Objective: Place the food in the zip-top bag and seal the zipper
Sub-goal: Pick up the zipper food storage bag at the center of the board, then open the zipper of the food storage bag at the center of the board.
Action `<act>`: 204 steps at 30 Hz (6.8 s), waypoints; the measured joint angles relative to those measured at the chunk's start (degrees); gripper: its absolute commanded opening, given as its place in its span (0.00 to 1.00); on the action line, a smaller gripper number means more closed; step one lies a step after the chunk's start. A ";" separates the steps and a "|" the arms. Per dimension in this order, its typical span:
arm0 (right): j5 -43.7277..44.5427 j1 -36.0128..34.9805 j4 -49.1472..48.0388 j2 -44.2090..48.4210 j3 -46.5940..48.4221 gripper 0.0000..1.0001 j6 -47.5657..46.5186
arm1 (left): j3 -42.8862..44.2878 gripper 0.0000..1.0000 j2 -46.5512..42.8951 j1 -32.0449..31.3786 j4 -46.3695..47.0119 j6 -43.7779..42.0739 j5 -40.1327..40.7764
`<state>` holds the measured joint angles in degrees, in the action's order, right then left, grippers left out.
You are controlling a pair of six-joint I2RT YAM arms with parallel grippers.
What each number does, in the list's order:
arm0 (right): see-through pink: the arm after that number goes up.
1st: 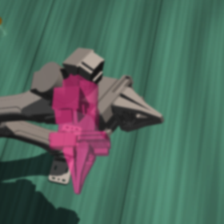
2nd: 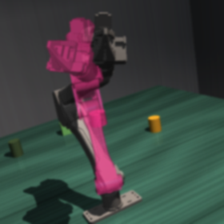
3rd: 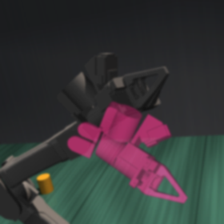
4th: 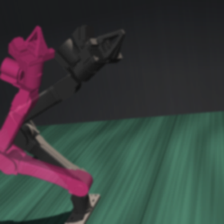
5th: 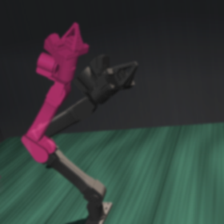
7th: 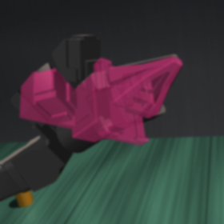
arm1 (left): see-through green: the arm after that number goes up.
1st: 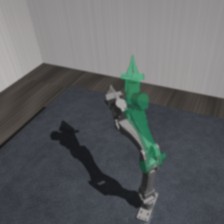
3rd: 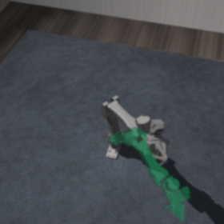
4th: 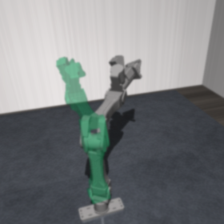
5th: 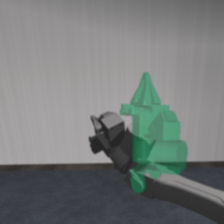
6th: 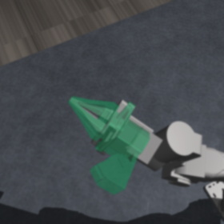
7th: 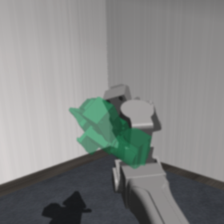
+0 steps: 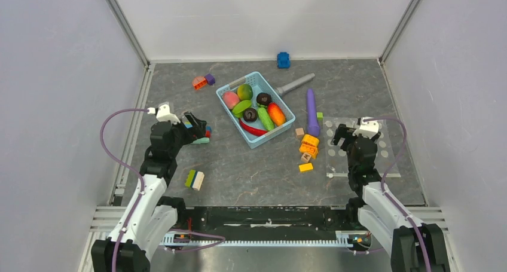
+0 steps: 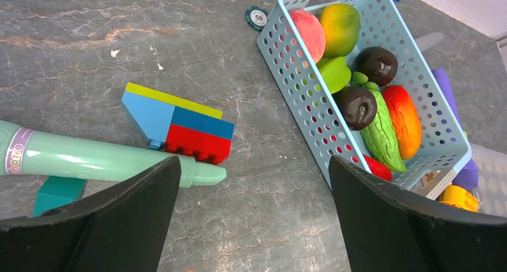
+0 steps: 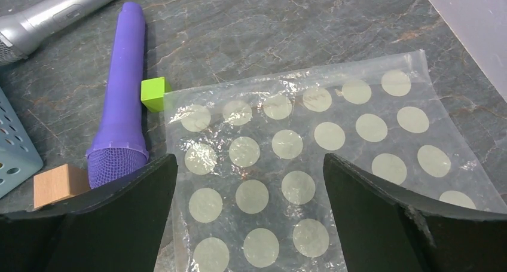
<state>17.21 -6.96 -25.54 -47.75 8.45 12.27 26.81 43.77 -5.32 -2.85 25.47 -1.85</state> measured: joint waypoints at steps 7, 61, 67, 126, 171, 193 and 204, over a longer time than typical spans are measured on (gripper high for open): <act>4.85 0.00 8.20 -0.20 3.93 0.98 0.81 | 0.00 1.00 -0.04 0.00 0.00 0.70 -1.44; 8.15 28.87 48.54 4.94 8.02 0.99 25.11 | 0.00 1.00 -0.87 0.00 2.64 2.89 -9.31; 8.63 28.85 47.58 4.96 5.44 0.99 27.34 | 0.00 1.00 -0.74 0.00 3.02 3.02 -9.38; -26.86 6.54 29.49 11.21 23.45 0.00 11.91 | 15.61 1.00 19.85 -36.04 12.66 1.36 -19.08; 4.61 -44.37 31.61 -10.91 46.42 0.00 19.43 | 18.78 0.86 21.73 -52.83 8.57 -0.96 0.02; 11.34 -46.18 27.69 -11.26 44.13 0.00 21.42 | 18.78 0.52 27.02 -52.89 9.51 0.96 3.43; 9.60 -46.29 24.72 -10.91 40.96 0.38 20.24 | 18.78 0.02 28.35 -52.94 10.08 1.95 4.96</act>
<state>26.81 -53.25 -0.82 -58.65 49.41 32.51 45.58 72.12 -58.26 7.22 27.42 3.11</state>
